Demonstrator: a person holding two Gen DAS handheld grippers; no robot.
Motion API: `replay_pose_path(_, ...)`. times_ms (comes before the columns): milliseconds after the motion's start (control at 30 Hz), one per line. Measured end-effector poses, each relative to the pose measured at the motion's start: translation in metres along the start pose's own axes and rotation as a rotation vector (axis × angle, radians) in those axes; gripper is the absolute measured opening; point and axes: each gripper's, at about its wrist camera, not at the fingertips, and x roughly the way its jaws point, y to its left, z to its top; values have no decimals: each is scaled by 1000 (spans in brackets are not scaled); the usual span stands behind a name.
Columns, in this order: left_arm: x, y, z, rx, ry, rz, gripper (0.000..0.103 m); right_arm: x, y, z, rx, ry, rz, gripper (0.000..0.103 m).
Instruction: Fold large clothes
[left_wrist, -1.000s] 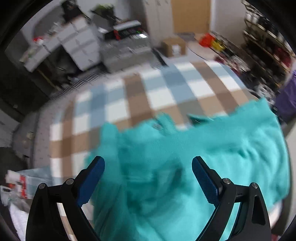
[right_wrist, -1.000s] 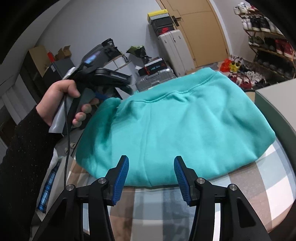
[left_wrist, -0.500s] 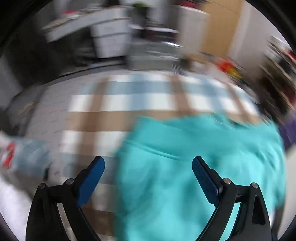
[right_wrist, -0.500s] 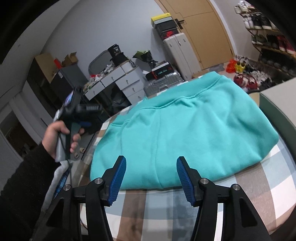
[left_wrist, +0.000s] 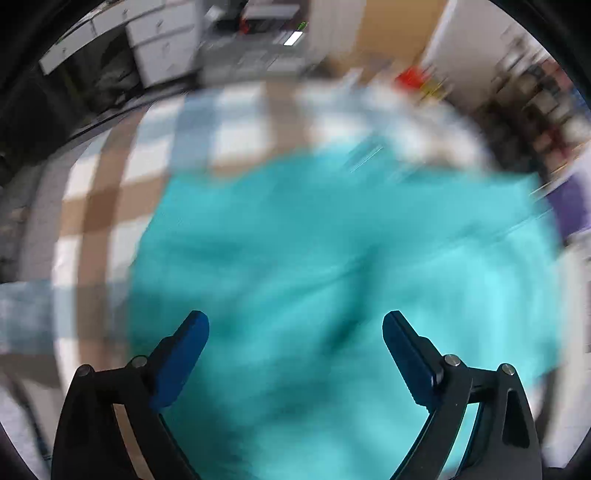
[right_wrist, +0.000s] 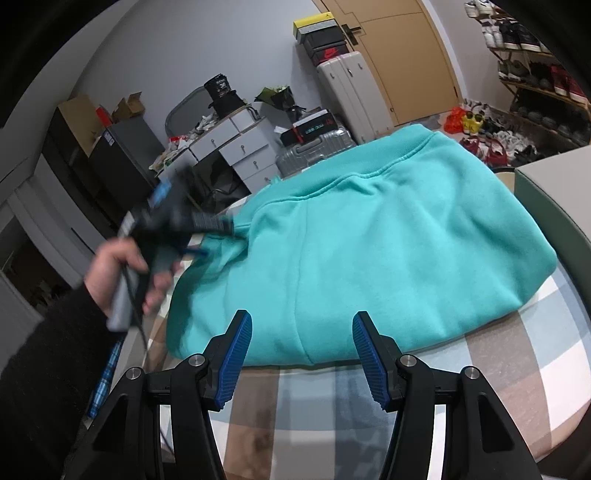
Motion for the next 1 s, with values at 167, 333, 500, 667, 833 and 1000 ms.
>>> replay_pose_path(167,14,-72,33,137,-15,133,94,4,3,-1,-29,9,-29,58)
replay_pose_path(333,90,-50,17,34,199,179,102,-1,-12,2,8,-4,-51,59)
replay_pose_path(500,55,-50,10,31,161,202,102,-9,-43,6,122,-17,-74,62)
replay_pose_path(667,-17,-62,-37,123,64,148,102,-27,-98,0,392,-55,-75,66)
replay_pose_path(833,-12,-50,-72,125,82,66,102,-16,-146,-10,650,-7,17,74)
replay_pose_path(1000,22,-50,-81,95,148,53,102,6,-173,-16,827,13,124,82)
